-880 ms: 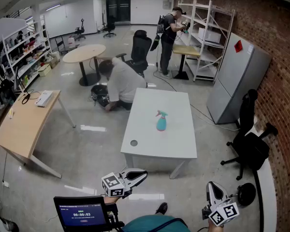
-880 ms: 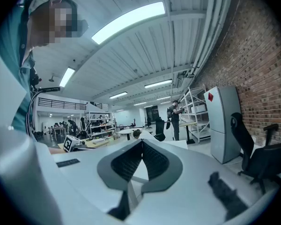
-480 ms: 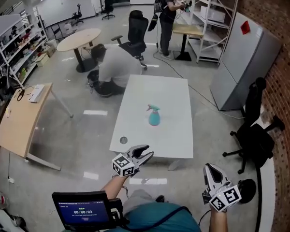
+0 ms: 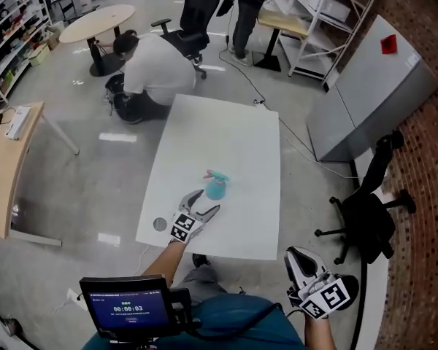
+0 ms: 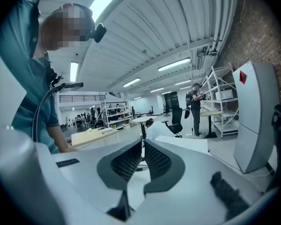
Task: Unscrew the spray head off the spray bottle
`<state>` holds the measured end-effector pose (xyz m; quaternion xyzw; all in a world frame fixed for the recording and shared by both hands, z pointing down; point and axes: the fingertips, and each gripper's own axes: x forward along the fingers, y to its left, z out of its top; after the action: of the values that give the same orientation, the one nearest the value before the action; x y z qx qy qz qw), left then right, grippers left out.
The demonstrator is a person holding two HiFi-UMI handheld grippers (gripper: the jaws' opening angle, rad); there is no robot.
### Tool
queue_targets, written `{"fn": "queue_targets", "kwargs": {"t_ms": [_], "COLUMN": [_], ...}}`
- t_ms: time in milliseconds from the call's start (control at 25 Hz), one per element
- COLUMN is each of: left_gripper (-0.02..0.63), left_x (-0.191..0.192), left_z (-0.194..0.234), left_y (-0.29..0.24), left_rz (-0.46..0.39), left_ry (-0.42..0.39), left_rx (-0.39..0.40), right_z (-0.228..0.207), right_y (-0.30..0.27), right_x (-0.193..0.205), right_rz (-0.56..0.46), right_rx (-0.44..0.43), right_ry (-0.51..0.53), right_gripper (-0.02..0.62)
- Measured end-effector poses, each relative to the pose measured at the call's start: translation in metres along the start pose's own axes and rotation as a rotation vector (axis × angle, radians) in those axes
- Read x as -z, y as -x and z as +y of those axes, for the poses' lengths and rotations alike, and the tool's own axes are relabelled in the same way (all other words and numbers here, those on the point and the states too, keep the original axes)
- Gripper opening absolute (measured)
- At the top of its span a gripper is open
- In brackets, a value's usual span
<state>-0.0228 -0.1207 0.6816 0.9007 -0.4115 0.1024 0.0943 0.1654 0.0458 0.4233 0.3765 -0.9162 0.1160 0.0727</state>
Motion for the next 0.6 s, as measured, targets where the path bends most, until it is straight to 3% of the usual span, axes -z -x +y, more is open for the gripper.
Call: {"fn": "queue_targets", "kwargs": {"t_ms": [80,200,320,600], "left_gripper": [0.333,0.441,0.451,0.451], "left_x": [0.009,0.022,0.027,0.007], "left_z": [0.008,0.000,-0.002,0.008], "left_y": [-0.011,-0.022,-0.035,-0.087], "left_rz": [0.009,0.036,0.045,-0.033], "left_ry": [0.006,-0.027,-0.049,-0.103], "left_rx": [0.031,0.132,0.190,0.198], "right_z": [-0.004,-0.008,-0.011,-0.043], "right_y": [-0.026,-0.057,-0.083,-0.133], "right_x": [-0.003,-0.005,0.002,0.018], "right_rz": [0.042,0.081,0.125,0.229], "right_rx": [-0.005,-0.004,-0.015,-0.029], "right_ry": [0.015,0.003,-0.006,-0.025], "right_gripper": [0.003,0.002,0.002,0.002]}}
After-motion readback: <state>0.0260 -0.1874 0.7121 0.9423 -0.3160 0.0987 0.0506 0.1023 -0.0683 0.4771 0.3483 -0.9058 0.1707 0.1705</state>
